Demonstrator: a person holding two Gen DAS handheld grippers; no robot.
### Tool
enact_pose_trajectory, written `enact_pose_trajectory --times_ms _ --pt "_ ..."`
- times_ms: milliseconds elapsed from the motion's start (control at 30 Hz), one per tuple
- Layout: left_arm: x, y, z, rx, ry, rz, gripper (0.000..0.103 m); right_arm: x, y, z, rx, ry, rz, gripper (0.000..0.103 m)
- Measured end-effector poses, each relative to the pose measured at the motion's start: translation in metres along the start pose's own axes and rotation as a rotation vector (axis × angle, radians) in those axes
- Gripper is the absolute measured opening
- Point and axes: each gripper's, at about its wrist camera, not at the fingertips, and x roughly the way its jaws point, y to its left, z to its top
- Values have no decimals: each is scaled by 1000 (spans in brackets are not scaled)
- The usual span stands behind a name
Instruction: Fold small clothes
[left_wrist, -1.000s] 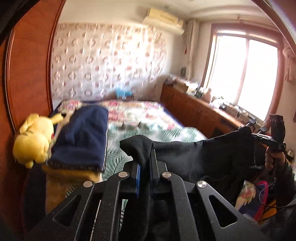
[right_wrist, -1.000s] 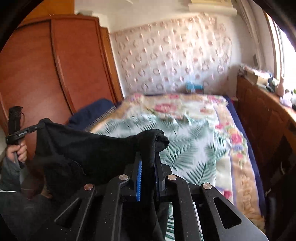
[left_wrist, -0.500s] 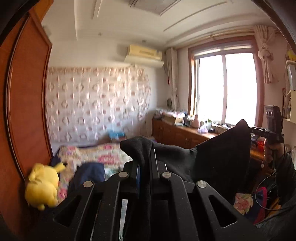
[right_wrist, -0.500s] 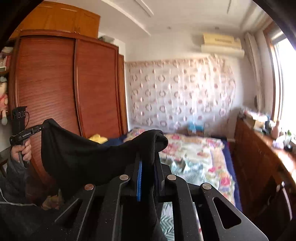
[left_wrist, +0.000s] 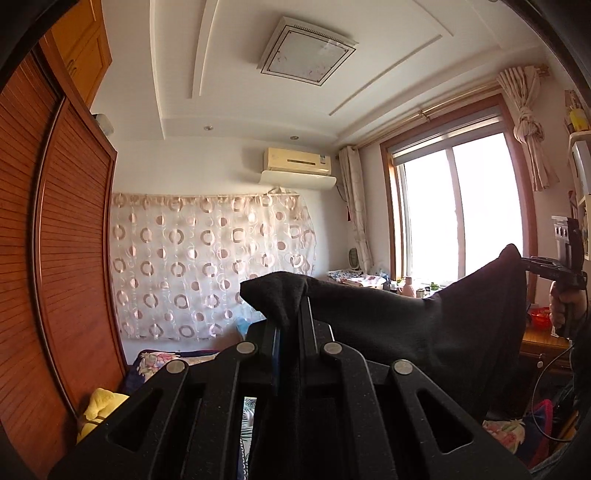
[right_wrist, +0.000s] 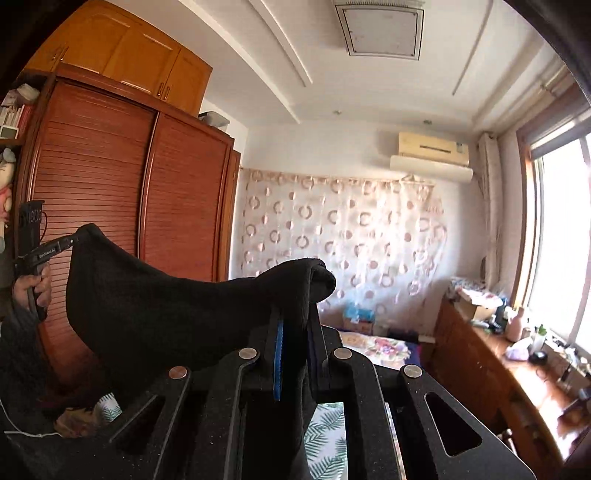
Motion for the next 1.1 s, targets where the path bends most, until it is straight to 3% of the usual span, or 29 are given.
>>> enact_pose_trajectory --times_ms 200,300,500,733,800,933,1100 --pt "30 7 -18 -7 51 15 8 12 2 -16 0 15 -7 10" --pt "72 12 -36 -4 110 52 8 37 -9 -18 -2 60 -39 10" --pt "197 25 -109 19 266 122 8 158 -50 -64 8 237 -100 10" --pt "347 42 -239 40 530 206 8 317 -92 -178 64 471 -116 10" --pt "375 43 -262 30 587 214 8 360 -105 -204 142 527 -122 10" --pt "406 41 -287 25 645 230 8 417 -113 -237 162 608 -131 10" --pt "422 38 -300 30 687 224 8 452 -127 -243 212 660 -126 10"
